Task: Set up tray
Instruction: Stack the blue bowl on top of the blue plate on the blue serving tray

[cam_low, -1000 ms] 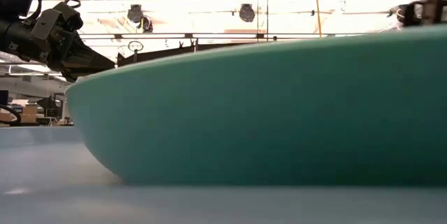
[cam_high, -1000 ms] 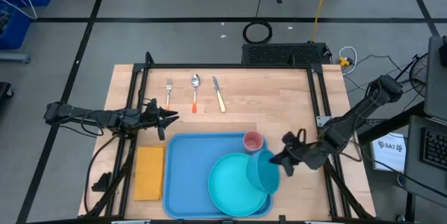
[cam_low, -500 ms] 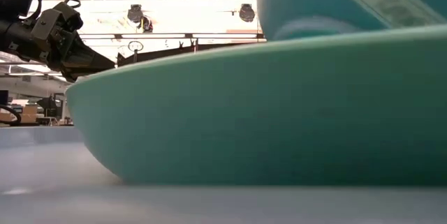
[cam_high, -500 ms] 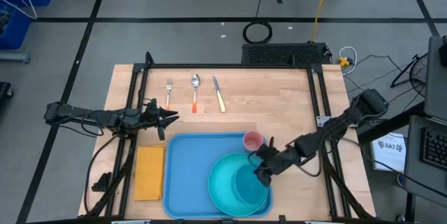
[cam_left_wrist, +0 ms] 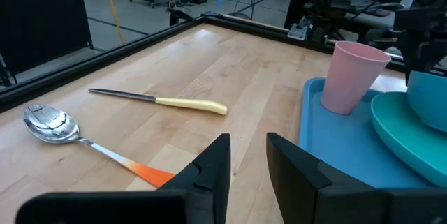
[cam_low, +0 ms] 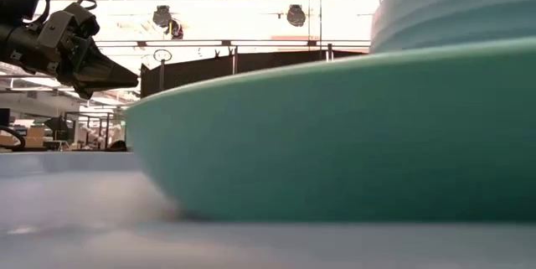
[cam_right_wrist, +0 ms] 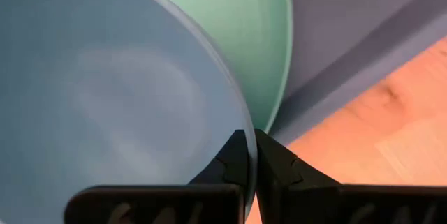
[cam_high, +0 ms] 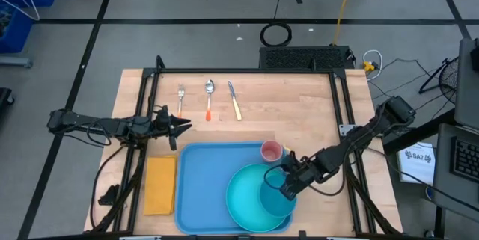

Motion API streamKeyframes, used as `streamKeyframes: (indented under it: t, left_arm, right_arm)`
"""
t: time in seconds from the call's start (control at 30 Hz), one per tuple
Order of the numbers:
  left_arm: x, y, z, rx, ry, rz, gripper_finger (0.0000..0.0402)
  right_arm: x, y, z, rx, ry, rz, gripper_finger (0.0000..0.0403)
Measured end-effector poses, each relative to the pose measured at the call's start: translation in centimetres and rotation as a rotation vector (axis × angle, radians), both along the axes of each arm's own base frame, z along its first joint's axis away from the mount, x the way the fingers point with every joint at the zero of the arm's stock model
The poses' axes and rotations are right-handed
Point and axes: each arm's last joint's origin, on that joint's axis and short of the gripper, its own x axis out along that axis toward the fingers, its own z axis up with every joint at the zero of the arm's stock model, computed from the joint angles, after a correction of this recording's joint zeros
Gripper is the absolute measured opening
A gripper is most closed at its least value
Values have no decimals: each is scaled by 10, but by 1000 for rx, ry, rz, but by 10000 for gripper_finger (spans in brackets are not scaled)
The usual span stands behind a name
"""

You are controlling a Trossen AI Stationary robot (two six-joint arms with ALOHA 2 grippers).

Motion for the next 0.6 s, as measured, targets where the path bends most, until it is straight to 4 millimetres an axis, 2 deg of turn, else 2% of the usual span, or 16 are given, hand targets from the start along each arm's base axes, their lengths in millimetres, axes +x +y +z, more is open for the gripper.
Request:
streamKeyframes:
  t: [0.6]
  left_arm:
    - [0, 0, 0, 0, 0, 0, 97]
  right_arm:
    - [-16, 2, -3, 10, 151, 5, 0]
